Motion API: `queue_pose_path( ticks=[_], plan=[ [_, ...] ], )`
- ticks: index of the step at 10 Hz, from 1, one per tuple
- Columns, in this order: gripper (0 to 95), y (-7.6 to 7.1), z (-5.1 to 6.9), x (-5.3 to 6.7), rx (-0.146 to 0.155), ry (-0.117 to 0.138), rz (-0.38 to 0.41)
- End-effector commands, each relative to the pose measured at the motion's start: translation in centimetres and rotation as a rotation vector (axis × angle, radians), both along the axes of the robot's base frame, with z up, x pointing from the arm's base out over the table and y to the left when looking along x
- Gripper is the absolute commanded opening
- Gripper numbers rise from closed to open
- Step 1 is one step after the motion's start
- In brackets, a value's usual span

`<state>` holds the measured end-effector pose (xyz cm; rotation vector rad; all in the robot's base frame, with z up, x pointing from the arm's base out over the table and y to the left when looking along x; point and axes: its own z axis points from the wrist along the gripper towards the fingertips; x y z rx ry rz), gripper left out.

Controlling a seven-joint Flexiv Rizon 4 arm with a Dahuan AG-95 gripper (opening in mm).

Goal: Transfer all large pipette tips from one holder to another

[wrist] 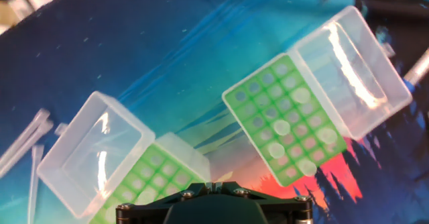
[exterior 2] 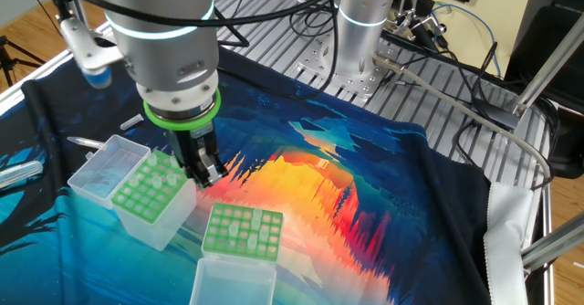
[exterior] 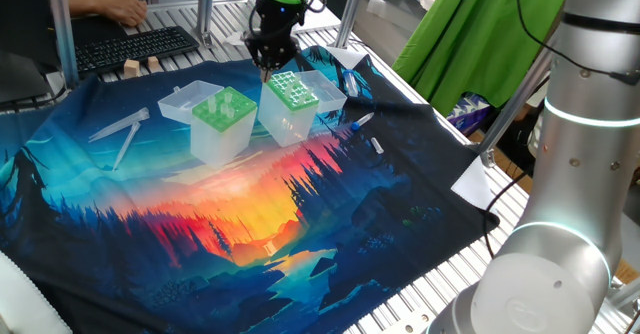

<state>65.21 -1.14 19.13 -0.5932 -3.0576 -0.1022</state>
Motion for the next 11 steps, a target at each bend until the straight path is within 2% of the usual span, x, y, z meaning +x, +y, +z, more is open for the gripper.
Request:
queue_pose_path(
  ticks=[1,3,4,5,8,11],
  plan=[
    [0.0,0.0,0.0,0.2,0.027,0.013,-0.041],
    [0.0,0.4,-0.2,0.3,0.037,0.016,-0.085],
    [0.0,1.2,-0.6,0.7,0.034,0.018,-0.11],
    [19.0,2.2,-1.1,1.1,0.032,0.02,-0.135],
    [19.0,4.7,-2.1,1.7,0.032,0.023,-0.2],
    [19.0,6.4,-2.7,2.0,0.033,0.02,-0.237]
  ],
)
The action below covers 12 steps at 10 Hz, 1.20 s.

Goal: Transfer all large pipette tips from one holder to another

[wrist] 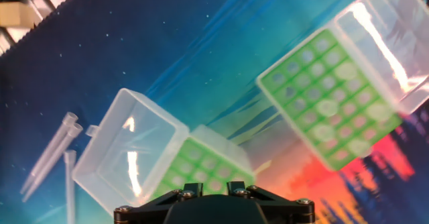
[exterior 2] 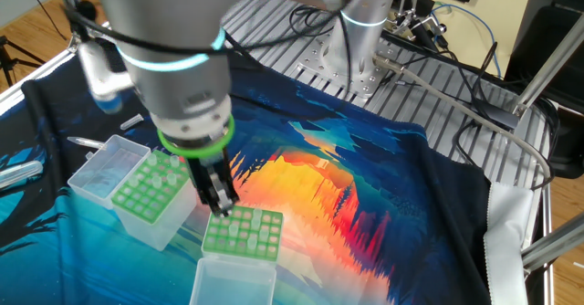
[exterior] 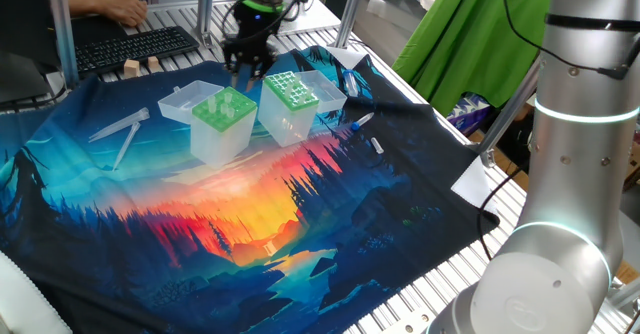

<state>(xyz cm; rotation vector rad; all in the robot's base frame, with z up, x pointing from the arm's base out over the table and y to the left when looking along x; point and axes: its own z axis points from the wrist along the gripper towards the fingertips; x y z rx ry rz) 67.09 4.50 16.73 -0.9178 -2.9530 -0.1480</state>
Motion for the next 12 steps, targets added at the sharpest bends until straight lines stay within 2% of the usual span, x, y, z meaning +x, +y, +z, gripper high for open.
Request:
queue_pose_path(
  ticks=[1,8,12],
  plan=[
    [19.0,1.32,-0.41,0.11,-0.001,-0.004,-0.029],
    [19.0,1.99,-0.85,0.25,-0.027,-0.02,-0.028],
    [19.0,1.66,-1.12,0.45,-0.032,-0.035,-0.023]
  ],
)
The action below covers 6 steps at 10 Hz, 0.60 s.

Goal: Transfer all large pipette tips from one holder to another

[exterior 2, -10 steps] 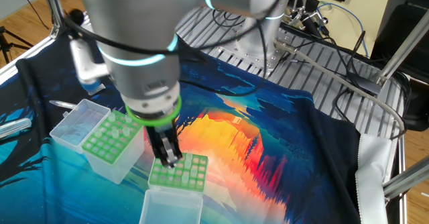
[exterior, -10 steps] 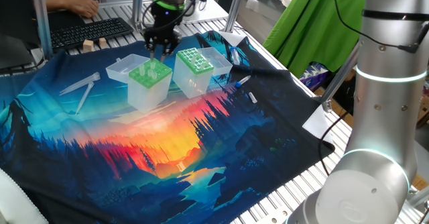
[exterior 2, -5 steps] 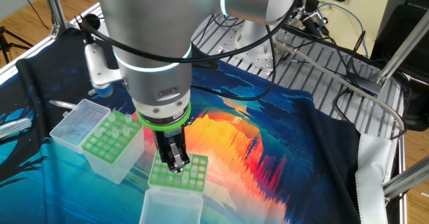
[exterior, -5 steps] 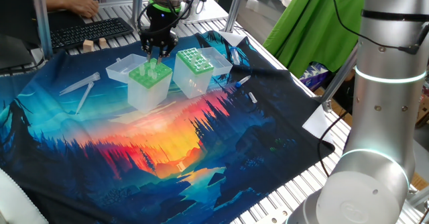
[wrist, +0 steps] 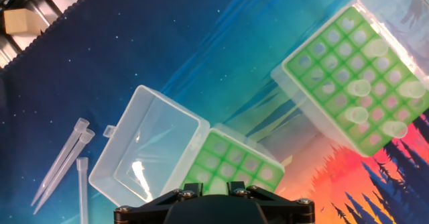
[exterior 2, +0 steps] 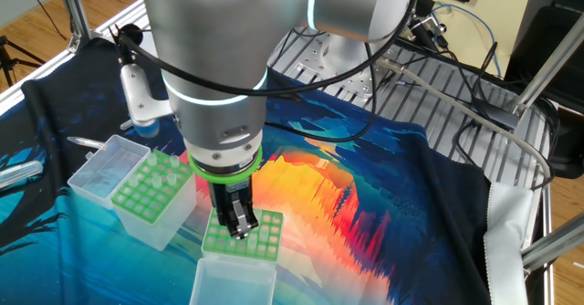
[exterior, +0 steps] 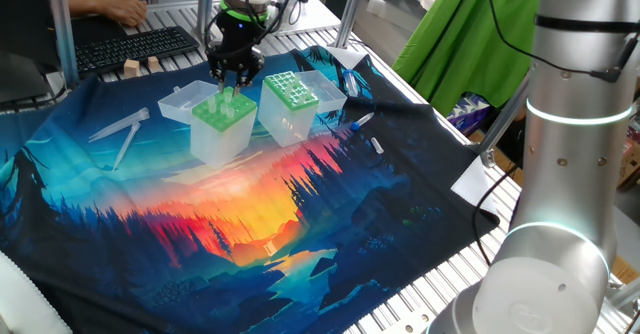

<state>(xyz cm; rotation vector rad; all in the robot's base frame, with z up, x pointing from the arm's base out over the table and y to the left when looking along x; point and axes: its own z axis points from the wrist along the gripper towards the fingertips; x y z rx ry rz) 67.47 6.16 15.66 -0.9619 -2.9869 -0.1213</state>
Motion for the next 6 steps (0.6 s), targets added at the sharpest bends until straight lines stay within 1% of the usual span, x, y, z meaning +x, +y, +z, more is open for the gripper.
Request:
queue_pose_path(
  ticks=[1,6],
  plan=[
    [19.0,-0.12,-0.19,0.13,0.002,-0.002,-0.005],
    [19.0,0.16,-0.89,0.19,0.002,-0.02,-0.015]
  ],
)
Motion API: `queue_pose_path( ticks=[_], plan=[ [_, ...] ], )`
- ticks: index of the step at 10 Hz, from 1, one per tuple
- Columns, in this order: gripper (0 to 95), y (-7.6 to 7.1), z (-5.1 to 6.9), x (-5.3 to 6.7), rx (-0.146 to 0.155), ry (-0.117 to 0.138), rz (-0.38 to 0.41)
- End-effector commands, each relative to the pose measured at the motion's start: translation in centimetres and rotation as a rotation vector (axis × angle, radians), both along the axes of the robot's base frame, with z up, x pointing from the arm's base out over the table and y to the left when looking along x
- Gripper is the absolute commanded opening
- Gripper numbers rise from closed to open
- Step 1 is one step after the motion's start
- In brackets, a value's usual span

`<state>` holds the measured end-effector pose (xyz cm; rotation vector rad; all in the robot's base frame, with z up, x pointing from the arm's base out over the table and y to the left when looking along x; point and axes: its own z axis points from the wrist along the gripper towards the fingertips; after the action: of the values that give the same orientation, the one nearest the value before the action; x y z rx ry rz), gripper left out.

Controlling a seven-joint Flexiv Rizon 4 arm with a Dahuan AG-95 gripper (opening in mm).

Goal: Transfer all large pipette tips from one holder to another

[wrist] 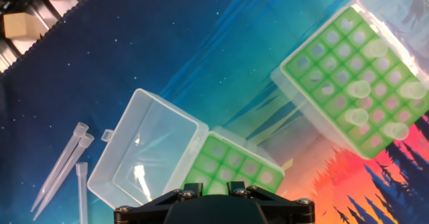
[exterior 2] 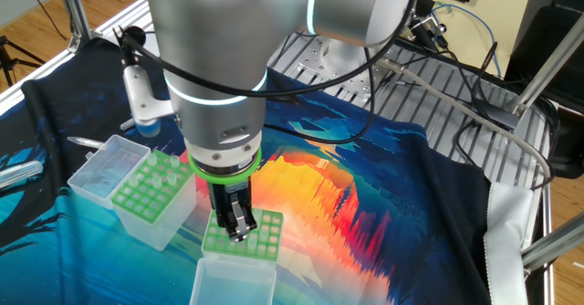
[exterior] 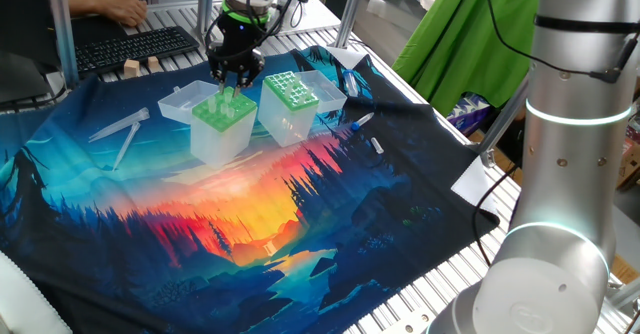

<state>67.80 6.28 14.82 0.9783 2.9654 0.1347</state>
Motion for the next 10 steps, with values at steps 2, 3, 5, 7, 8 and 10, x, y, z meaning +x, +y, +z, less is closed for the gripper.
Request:
queue_pose_path(
  ticks=[2,3,5,7,8,10],
  plan=[
    [19.0,0.04,-0.33,-0.3,-0.004,-0.006,0.003],
    [19.0,0.06,-0.51,-0.44,-0.008,-0.012,0.003],
    [19.0,0.01,-0.72,-0.57,-0.029,-0.023,0.01],
    [19.0,0.0,-0.71,-0.57,-0.04,-0.025,0.012],
    [19.0,0.0,-0.71,-0.57,-0.038,-0.025,0.015],
    [19.0,0.0,-0.71,-0.57,-0.044,-0.028,0.02]
  ],
)
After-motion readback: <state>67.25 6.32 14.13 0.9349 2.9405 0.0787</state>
